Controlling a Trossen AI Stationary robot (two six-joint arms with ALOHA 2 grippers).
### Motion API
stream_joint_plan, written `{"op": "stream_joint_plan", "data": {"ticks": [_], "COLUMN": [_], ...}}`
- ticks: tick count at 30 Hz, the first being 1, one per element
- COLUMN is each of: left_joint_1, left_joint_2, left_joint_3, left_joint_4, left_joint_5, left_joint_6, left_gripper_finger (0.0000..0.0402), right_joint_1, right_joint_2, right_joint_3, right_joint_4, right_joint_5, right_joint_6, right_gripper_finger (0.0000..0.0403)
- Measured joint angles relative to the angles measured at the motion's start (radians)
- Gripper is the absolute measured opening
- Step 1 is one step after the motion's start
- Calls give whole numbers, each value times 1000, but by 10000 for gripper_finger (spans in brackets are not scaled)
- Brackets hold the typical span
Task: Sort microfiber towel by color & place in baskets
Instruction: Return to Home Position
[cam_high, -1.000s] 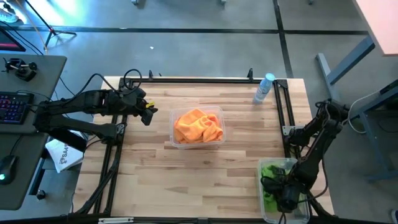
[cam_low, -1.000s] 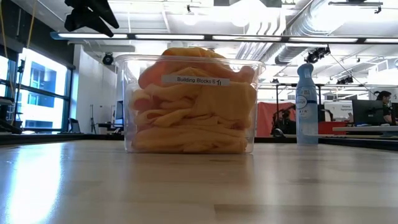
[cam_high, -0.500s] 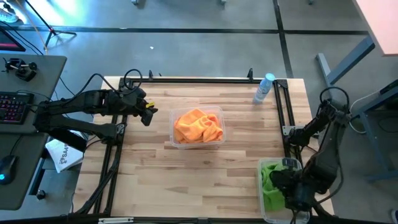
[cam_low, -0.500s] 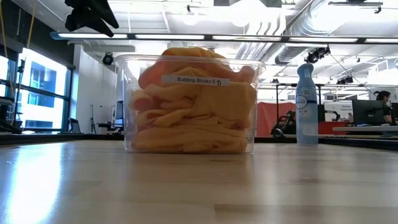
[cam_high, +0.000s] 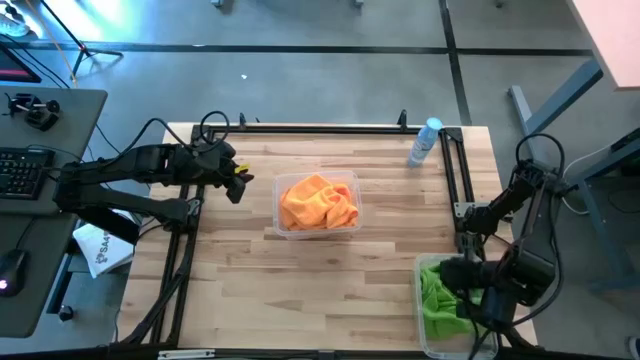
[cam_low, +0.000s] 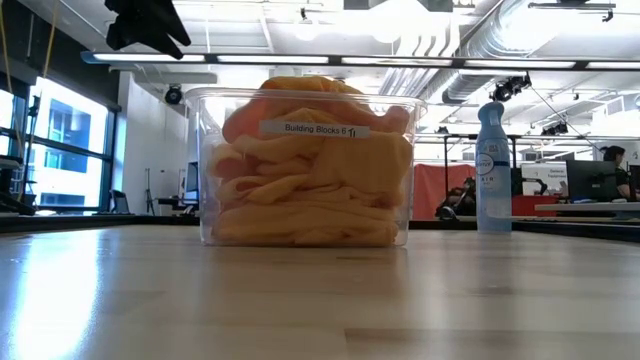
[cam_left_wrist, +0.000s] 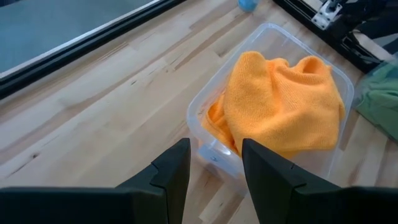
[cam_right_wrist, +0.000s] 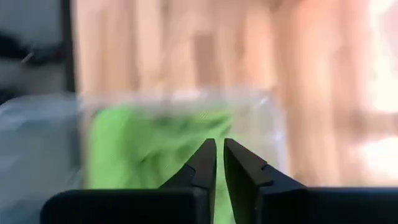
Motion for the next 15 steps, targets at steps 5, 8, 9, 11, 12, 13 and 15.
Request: {"op": "stream_joint_plan", "data": {"ticks": [5, 8, 9, 11, 12, 13, 15], "left_joint_1": [0, 0, 0, 0, 0, -3, -14], "left_joint_2": [0, 0, 0, 0, 1, 3, 7], "left_joint_3": [0, 0, 0, 0, 0, 1, 1], "left_joint_4": [0, 0, 0, 0, 0, 0, 3], "left_joint_5": [-2, -10, -11, -12, -9, -2, 5], "left_joint_6": [63, 88, 89, 109, 135, 162, 194], "left_gripper_finger": [133, 133, 133, 129, 124, 115, 86], "right_joint_1": [-34, -65, -74, -93, -104, -118, -149], "right_joint_2": [0, 0, 0, 0, 0, 0, 0], "right_joint_3": [-20, -20, -21, -21, -21, -21, -21], "right_joint_4": [-12, -6, -1, 30, 53, 75, 102], "right_joint_5": [144, 238, 302, 440, 494, 527, 540], "right_joint_6": [12, 64, 73, 38, 2, -36, -93], "right_gripper_finger": [28, 15, 8, 3, 3, 3, 1]}}
